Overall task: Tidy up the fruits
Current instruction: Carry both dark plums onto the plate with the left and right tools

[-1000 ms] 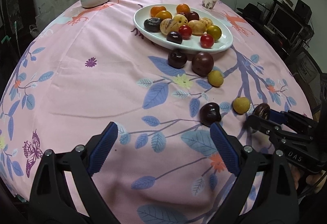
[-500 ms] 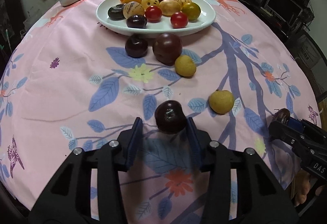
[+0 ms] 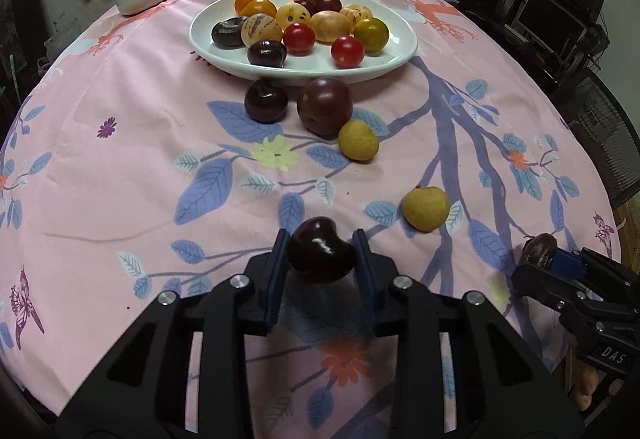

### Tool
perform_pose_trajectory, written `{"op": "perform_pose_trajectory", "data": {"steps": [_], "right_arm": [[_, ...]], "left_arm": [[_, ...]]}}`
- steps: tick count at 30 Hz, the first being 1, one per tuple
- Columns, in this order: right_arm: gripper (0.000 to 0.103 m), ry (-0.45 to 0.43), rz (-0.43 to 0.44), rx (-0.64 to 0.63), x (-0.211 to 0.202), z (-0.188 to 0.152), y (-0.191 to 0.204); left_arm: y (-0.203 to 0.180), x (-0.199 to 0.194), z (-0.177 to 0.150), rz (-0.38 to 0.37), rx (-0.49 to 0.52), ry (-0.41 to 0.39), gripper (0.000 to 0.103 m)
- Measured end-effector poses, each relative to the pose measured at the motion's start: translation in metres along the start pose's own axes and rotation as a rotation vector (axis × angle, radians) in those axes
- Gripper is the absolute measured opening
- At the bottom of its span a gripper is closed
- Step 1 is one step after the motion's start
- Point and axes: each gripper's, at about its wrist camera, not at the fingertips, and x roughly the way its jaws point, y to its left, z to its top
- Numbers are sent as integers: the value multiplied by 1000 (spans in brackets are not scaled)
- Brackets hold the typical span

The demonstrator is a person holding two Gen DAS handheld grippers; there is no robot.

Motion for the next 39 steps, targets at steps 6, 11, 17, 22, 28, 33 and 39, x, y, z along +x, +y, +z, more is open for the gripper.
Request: {"op": "perform_pose_trajectory", "data": {"steps": [6,11,17,22,28,33,39], "right_arm": [[44,7,-20,-51,0,12,20],[44,-43,-50,-117,-14,30,39],[44,-32,-59,-170,-10,47,54],[44,-2,-12,-188,8,76,61],[44,-50,-75,-228,33,151,59],[43,-48,-102,-215,70,209,35],[43,27,-77,-158,119,241,13]], "left_arm": [[11,-25,2,-30,-10,-36,32],[25,-55,8,-53,-18,-103,32],[32,-69,21,-56,-1,-125,32],[33,-64,44,-59,27,-115,32],[54,-42,128,-25,-28,-103,32],[47,-6,197,47,-11,-118,32],[38,58,248,68,0,-63,33]]}}
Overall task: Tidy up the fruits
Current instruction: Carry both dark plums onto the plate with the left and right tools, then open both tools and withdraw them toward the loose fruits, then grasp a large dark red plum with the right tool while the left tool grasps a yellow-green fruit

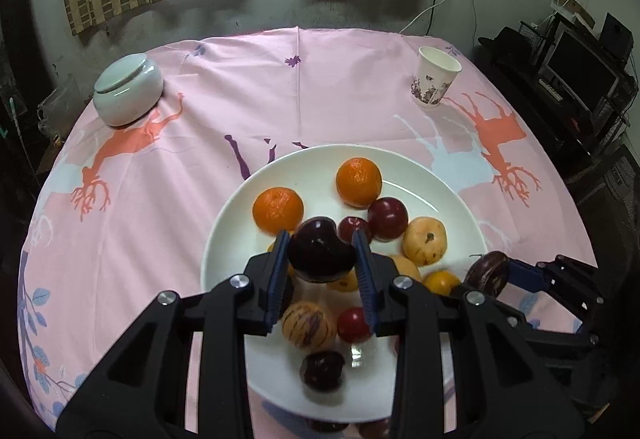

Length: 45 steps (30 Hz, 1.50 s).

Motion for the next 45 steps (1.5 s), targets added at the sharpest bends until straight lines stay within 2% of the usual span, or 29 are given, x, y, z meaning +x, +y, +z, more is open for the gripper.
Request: {"op": "perform_pose_trajectory", "data": {"steps": [6,13,14,15,16,17,21,23,27,31,34,39,45], "right_arm": [[43,41,-33,-18,18,6,-5],[45,21,-38,-46,24,7,-6],[46,20,-41,-51,24,8,-5],[53,14,-49,-54,23,9,-4],[60,3,-57,-53,20,10,-4],[60,-12,-62,-52,16,11,-3],[63,-42,-57,-70,-11,5,2],[63,-51,-53,-77,-31,-7,6],[65,-57,-23,-81,-72,-57,16],[68,-32,31,-28,-90,-119,28],[68,-3,72,21,-86,-148,39],[68,52,85,-30,-67,-157,68],[68,44,66,-112,-38,-132,92]], "left_arm": [[2,48,12,20,2,67,33],[2,66,16,15,-7,99,34],[2,65,18,12,-13,97,41],[2,64,19,11,-19,92,52],[2,59,20,20,-23,77,57],[3,51,20,29,-26,50,62],[12,16,13,17,-34,11,67],[18,-9,-4,-4,-37,-12,77],[25,-60,-61,30,-7,-57,88],[29,-96,-135,48,-24,-107,93],[33,-101,-175,69,-66,-110,93],[42,-94,-208,87,-82,-36,93],[63,-107,-224,76,-135,-44,93]]}}
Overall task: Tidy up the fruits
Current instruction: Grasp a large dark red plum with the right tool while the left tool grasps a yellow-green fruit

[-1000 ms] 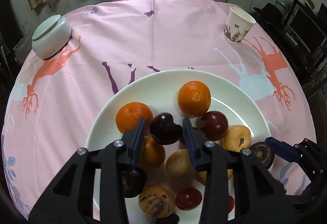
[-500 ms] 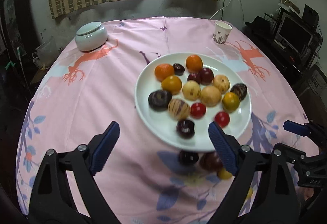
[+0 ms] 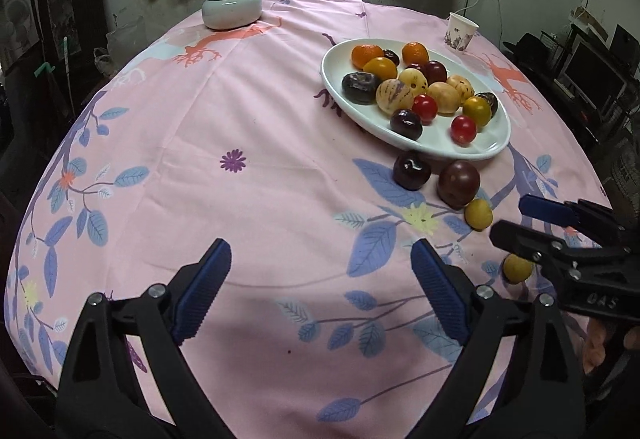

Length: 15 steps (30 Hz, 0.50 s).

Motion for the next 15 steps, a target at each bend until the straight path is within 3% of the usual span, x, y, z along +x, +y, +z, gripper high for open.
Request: {"op": "perform_pose_trajectory", "data": {"steps": [6,13,14,15], "right_arm": [[68,77,-49,2,44,23,-5],[67,71,-52,-13,58,28,-6],[61,59,-52,-16,58,27,-6],[44,49,-44,-19,58,28,-6]], "left_arm": [[16,-6,0,-12,-39,-9,93],[24,-2,0,-41,-64,11,93],[24,-2,-1,-45,-63,14,93],[23,-1,-1,-51,-64,17,93]]}}
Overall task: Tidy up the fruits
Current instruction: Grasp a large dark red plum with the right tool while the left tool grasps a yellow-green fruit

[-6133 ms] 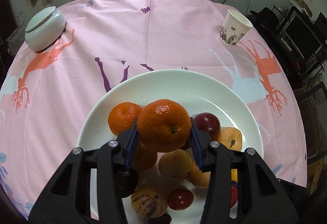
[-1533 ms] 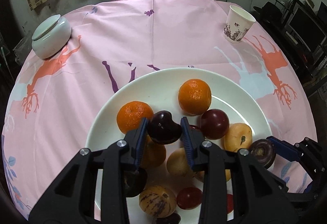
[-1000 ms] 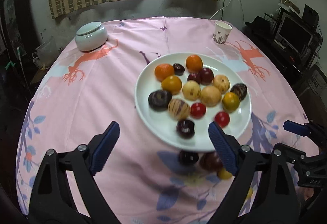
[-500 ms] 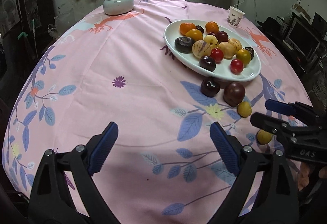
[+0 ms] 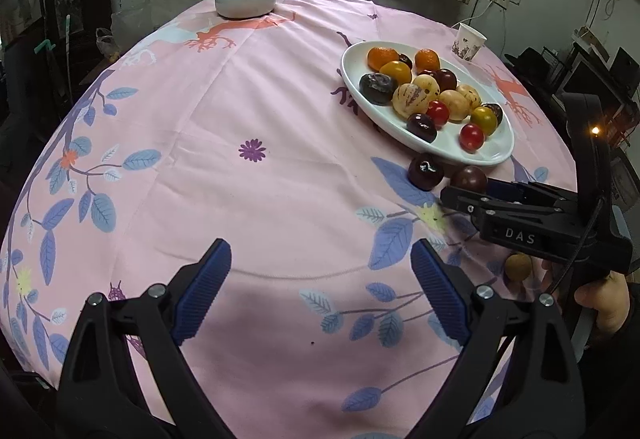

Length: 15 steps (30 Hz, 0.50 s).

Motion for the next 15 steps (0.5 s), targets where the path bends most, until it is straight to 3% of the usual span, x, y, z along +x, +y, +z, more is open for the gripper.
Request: {"op": "perform_pose_trajectory", "data": {"steps": [1,5,8,12,15], "right_arm": [[40,0,-8,0,1,1,0],[40,-46,1,18,-20,-3,0],[40,-150,-28,0,-66,-11,3],[40,-272,-148,24,-123,-40,-11],[40,-274,-156,118,-140,-69,-37]], "left_arm": [[0,0,0,-6,-2,4,93],[-5,2,0,-11,9,14,93],[-12,1,2,-2,25,13,93],[-31,1,4,0,59,8,93],[-57,9,4,-4,104,20,93]]}}
